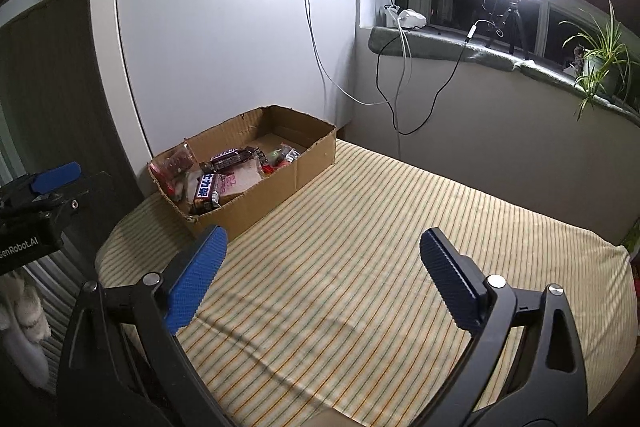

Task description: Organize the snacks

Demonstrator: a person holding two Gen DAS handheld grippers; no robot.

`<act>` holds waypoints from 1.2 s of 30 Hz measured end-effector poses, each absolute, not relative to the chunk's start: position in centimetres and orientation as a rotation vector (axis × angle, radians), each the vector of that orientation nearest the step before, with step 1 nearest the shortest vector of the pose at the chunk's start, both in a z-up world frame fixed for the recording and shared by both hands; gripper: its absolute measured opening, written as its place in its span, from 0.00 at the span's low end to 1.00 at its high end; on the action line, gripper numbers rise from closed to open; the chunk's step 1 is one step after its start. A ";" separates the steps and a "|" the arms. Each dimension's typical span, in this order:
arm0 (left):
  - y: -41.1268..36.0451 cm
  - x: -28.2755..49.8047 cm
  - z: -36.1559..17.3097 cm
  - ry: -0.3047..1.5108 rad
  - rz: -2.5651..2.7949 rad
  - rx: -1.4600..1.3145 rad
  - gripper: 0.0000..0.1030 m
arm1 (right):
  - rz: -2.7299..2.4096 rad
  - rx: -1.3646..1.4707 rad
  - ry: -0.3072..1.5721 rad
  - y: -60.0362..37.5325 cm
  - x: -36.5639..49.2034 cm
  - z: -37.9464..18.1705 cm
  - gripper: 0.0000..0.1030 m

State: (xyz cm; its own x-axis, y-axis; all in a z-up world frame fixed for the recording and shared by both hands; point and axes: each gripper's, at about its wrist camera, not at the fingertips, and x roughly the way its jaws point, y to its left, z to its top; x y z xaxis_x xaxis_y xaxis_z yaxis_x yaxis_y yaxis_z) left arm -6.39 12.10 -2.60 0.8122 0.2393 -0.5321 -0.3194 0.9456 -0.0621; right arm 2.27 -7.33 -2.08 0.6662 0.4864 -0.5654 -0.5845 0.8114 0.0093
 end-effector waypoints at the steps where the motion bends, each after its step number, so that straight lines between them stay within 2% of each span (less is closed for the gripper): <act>1: 12.0 -6.4 -2.6 0.547 0.300 -0.149 0.76 | 0.609 -0.176 0.583 -7.4 2.2 -2.0 0.96; 36: 12.0 -6.4 -2.6 0.546 0.305 -0.137 0.76 | 0.611 -0.181 0.594 -7.0 1.6 -2.5 0.96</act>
